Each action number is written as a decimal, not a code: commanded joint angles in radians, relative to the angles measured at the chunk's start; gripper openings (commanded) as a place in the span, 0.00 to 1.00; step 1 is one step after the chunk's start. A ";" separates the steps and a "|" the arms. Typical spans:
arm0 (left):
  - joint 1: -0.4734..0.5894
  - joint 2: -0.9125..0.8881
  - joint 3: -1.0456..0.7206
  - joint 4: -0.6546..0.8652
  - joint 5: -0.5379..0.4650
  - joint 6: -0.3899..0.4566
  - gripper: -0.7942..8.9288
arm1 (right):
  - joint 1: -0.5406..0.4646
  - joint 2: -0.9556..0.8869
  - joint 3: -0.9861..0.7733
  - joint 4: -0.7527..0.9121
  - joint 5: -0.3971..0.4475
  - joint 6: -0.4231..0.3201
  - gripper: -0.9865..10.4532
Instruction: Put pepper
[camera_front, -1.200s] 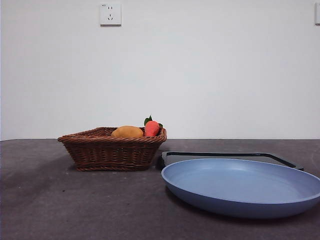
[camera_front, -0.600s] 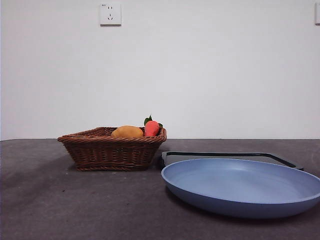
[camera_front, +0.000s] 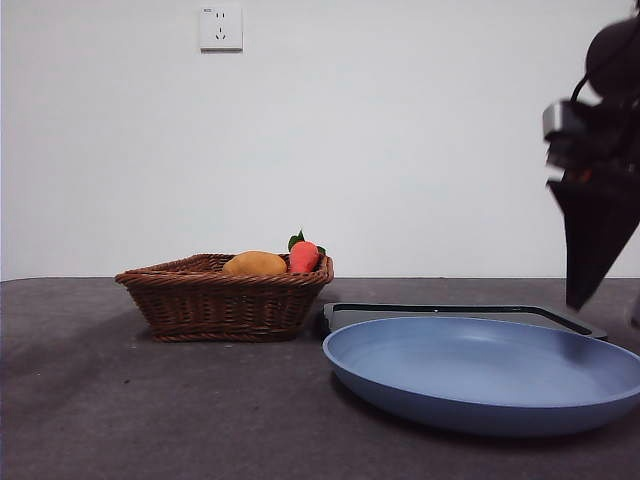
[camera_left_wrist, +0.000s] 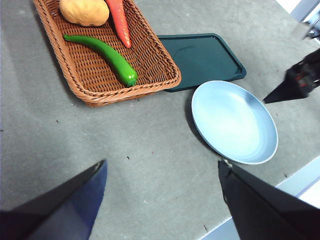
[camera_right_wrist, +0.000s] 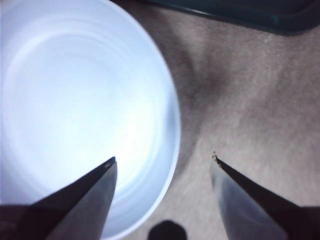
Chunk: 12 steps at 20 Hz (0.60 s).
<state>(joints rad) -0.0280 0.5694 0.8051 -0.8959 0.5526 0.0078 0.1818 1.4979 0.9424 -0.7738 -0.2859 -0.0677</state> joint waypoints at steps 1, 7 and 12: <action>0.001 0.003 0.016 0.014 -0.001 0.012 0.48 | 0.014 0.053 0.017 0.027 0.004 -0.012 0.37; 0.001 0.003 0.016 0.015 -0.001 0.012 0.48 | 0.030 0.107 0.017 0.064 0.004 -0.012 0.30; 0.001 0.003 0.016 0.015 -0.001 0.012 0.48 | 0.030 0.137 0.017 0.071 0.004 -0.011 0.26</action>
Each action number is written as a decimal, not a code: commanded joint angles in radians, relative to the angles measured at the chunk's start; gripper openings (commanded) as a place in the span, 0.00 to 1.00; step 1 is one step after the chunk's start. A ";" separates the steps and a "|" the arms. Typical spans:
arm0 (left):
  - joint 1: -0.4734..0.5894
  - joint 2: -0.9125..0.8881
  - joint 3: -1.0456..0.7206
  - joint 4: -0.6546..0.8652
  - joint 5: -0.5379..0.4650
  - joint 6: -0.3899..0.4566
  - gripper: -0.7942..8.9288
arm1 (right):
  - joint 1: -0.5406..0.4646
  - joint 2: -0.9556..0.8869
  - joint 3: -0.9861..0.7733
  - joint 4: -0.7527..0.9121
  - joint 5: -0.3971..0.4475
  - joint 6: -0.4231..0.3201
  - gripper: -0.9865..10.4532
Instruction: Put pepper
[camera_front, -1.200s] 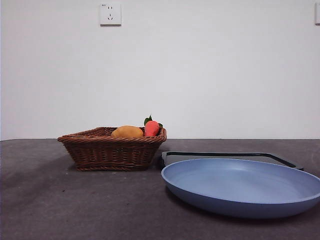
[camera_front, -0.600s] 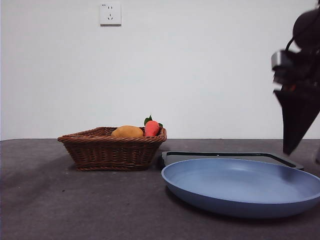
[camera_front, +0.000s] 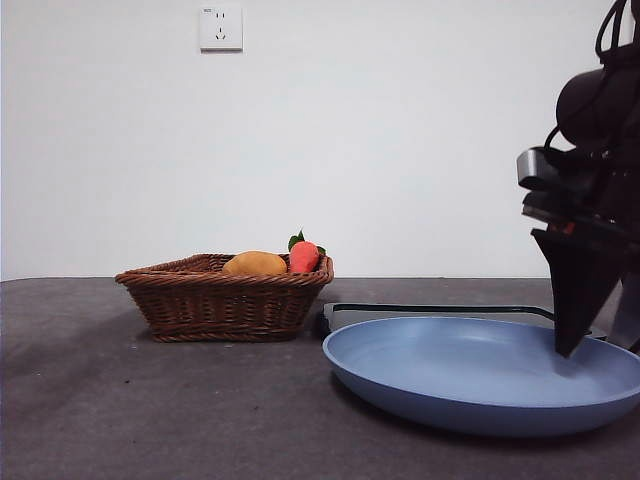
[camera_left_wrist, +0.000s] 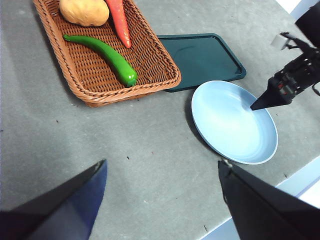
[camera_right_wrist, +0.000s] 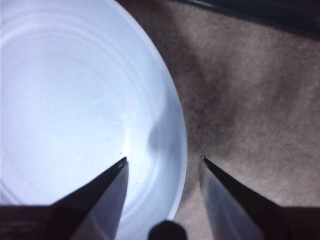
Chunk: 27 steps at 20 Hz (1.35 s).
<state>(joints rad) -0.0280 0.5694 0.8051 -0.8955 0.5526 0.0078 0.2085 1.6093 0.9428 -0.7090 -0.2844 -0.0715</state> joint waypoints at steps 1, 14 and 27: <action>0.001 0.003 0.016 0.014 -0.001 0.012 0.48 | 0.003 0.029 0.017 0.006 0.003 -0.008 0.24; 0.000 0.028 0.017 0.027 -0.003 -0.017 0.48 | 0.002 0.013 0.017 -0.003 -0.005 0.023 0.09; -0.231 0.463 0.145 0.314 -0.252 -0.167 0.48 | -0.031 -0.476 0.018 -0.154 -0.004 0.087 0.09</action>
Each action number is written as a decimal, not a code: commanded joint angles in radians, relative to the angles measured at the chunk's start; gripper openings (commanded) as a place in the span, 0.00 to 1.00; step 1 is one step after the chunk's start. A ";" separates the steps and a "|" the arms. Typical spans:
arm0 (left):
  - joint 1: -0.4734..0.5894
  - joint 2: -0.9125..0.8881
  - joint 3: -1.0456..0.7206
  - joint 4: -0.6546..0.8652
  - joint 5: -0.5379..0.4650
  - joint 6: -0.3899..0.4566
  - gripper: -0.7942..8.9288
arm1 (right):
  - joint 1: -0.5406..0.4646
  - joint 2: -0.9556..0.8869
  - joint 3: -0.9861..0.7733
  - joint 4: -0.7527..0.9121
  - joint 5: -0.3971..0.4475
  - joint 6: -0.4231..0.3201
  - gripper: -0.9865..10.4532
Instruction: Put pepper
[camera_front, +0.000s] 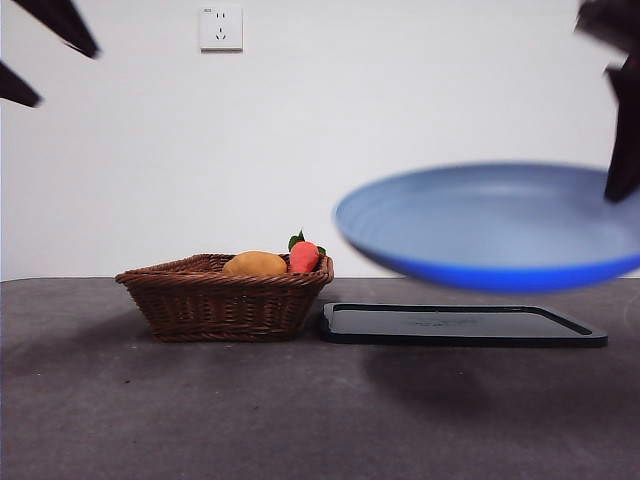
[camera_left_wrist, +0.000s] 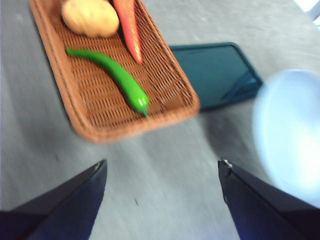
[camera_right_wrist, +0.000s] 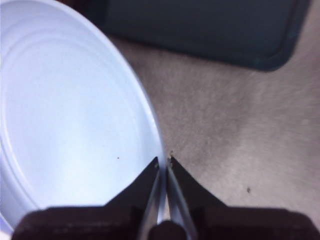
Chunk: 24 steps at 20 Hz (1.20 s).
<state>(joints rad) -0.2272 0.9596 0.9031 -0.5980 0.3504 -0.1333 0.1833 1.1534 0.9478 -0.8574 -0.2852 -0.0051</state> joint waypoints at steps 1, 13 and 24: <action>-0.063 0.142 0.095 0.018 -0.100 -0.031 0.48 | -0.010 -0.052 0.013 -0.015 -0.003 0.027 0.09; -0.210 0.849 0.613 -0.038 -0.351 -0.059 0.48 | -0.013 -0.220 0.013 -0.046 -0.001 0.053 0.09; -0.238 1.082 0.657 0.021 -0.396 -0.110 0.48 | -0.013 -0.251 0.013 -0.050 -0.002 0.049 0.09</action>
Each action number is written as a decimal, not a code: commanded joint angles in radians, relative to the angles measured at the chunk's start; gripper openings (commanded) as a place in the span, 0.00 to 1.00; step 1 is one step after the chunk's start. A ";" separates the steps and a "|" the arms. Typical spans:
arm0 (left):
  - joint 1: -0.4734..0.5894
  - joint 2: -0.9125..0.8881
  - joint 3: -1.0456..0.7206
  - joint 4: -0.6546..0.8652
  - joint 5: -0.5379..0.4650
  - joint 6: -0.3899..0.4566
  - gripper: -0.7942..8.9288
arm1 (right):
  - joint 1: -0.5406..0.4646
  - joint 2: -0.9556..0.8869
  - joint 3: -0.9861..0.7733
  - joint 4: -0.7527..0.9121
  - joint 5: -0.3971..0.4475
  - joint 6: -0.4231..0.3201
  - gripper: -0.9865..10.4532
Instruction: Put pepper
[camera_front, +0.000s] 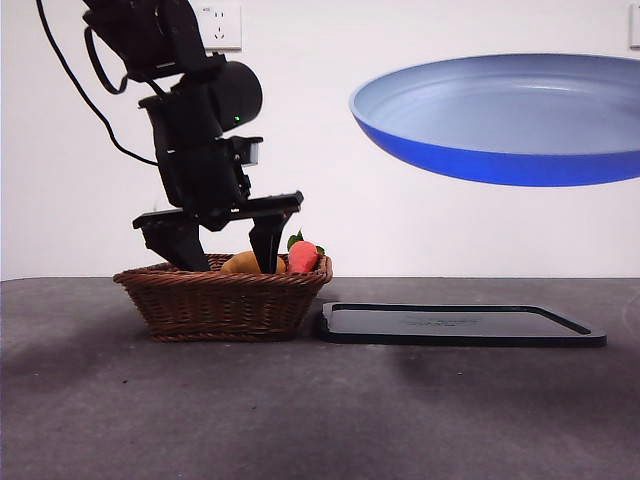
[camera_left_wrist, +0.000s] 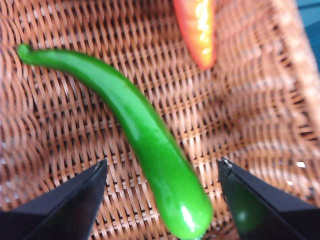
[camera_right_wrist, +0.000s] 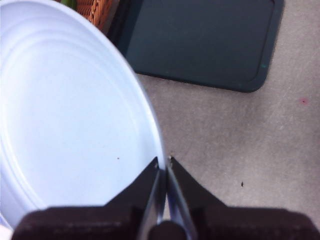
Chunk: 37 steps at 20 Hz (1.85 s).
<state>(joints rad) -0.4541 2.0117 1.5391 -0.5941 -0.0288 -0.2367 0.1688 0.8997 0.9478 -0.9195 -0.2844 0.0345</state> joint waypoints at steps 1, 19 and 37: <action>-0.011 0.039 0.021 0.019 -0.024 -0.007 0.48 | 0.002 0.003 0.013 0.013 -0.003 0.009 0.09; -0.032 0.056 0.021 0.001 -0.018 -0.139 0.21 | 0.001 0.003 0.013 0.030 -0.002 -0.023 0.09; -0.059 -0.140 0.021 -0.035 0.067 -0.155 0.20 | 0.001 0.060 0.013 0.097 -0.002 0.003 0.09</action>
<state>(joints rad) -0.5034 1.8599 1.5391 -0.6346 0.0330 -0.3935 0.1688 0.9558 0.9478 -0.8349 -0.2844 0.0200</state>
